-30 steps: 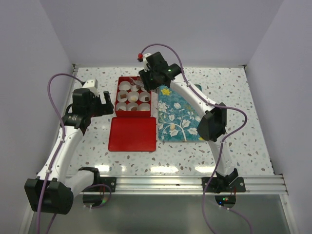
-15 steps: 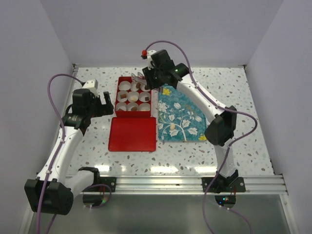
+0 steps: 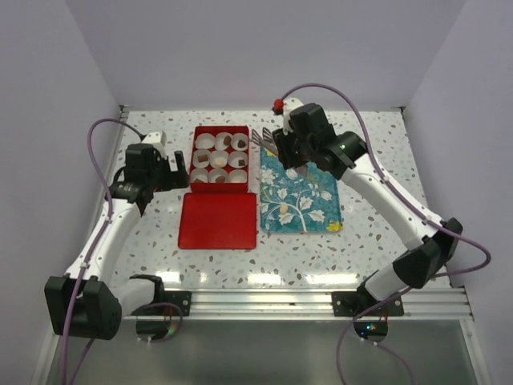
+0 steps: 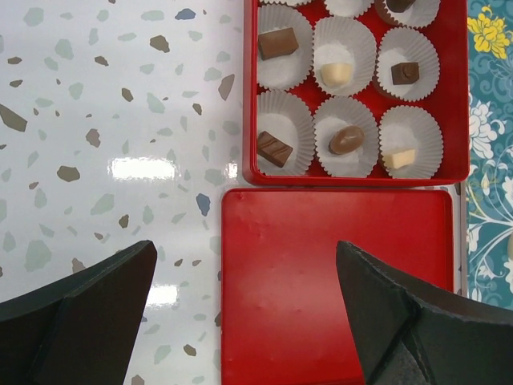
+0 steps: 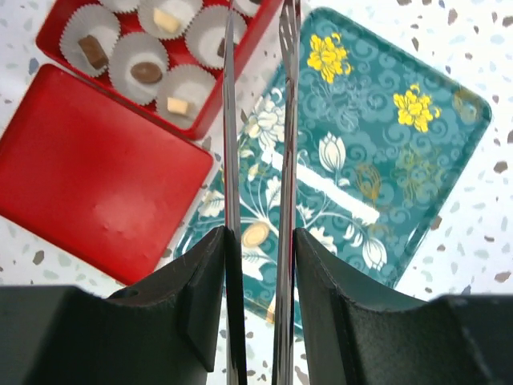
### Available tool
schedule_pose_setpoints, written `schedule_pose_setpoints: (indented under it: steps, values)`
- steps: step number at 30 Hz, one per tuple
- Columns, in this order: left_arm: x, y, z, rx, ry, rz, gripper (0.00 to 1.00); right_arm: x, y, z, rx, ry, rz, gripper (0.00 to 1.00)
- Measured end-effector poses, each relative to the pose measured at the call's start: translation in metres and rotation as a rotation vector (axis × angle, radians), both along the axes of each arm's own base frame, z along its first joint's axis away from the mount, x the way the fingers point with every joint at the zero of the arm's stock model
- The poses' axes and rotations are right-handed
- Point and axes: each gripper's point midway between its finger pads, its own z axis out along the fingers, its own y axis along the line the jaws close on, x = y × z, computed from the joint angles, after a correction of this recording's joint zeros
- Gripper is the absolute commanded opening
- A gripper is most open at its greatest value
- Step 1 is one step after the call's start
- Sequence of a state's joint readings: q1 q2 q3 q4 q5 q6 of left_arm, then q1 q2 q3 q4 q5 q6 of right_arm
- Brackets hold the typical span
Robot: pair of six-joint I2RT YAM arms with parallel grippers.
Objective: Pack the chocolate
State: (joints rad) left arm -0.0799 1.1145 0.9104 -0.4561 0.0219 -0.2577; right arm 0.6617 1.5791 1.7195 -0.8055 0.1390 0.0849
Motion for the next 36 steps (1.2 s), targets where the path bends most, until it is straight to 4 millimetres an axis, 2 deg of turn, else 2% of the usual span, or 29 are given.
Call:
schedule_pose_setpoints:
  steps: [9, 17, 28, 36]
  values:
    - [0.018, -0.004, -0.003, 0.001, 0.003, -0.025, 1.0, -0.066, -0.062, -0.053, -0.075, 0.129, -0.108, 0.42]
    - [0.022, -0.006, -0.003, -0.006, 0.0, -0.034, 1.0, -0.104, -0.091, -0.075, -0.1, 0.207, -0.168, 0.42]
    - [0.021, -0.006, -0.001, -0.007, -0.007, -0.033, 1.0, -0.128, -0.091, -0.106, -0.086, 0.332, -0.183, 0.42]
    - [0.02, -0.006, 0.004, -0.007, -0.021, -0.033, 1.0, -0.141, -0.075, -0.109, -0.051, 0.363, -0.166, 0.42]
